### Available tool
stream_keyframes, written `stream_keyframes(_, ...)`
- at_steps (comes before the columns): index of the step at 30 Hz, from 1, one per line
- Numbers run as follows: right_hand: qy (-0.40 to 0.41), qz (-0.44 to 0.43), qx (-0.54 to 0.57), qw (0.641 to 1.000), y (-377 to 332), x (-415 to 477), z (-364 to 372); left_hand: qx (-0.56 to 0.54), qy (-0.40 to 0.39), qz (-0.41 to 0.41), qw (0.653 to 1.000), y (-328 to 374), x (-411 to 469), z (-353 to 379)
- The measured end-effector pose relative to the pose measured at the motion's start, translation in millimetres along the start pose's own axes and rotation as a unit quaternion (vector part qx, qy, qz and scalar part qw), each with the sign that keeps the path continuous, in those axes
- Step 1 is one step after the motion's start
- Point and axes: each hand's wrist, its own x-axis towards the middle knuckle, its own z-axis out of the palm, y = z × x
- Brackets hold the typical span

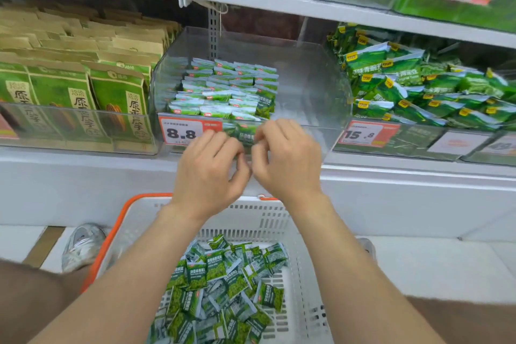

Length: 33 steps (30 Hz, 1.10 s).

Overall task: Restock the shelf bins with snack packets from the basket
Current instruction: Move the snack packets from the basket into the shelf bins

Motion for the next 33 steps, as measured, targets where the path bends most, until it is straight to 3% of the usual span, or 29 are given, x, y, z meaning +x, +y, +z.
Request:
stream_keyframes(3,-0.156,0.025,0.01,0.987,2,-53,8,-0.022,-0.24,-0.066,0.968,0,-44,14)
stream_keyframes(6,-0.409,0.065,-0.018,0.91,14,-96,15,0.018,-0.443,-0.09,0.892,-5,-74,25)
stream_keyframes(11,-0.595,0.119,-0.077,0.791,30,-155,36,0.006,-0.588,-0.111,0.801,-17,-115,37)
stream_keyframes(14,-0.68,0.177,-0.077,0.707,36,-181,49,-0.002,-0.636,-0.137,0.759,-25,-137,47)
stream_keyframes(16,-0.704,0.209,-0.07,0.675,44,-197,56,-0.01,-0.654,-0.145,0.742,-29,-148,52)
stream_keyframes(19,-0.703,0.256,-0.029,0.663,57,-226,69,-0.011,-0.67,-0.156,0.725,-34,-158,59)
stream_keyframes(23,-0.732,0.283,0.011,0.619,54,-261,86,-0.011,-0.684,-0.167,0.71,-39,-165,66)
stream_keyframes(28,-0.709,0.269,-0.053,0.65,44,-284,99,-0.017,-0.684,-0.183,0.705,-43,-168,71)
stream_keyframes(33,-0.699,0.271,-0.081,0.657,43,-280,94,-0.028,-0.689,-0.188,0.699,-39,-167,70)
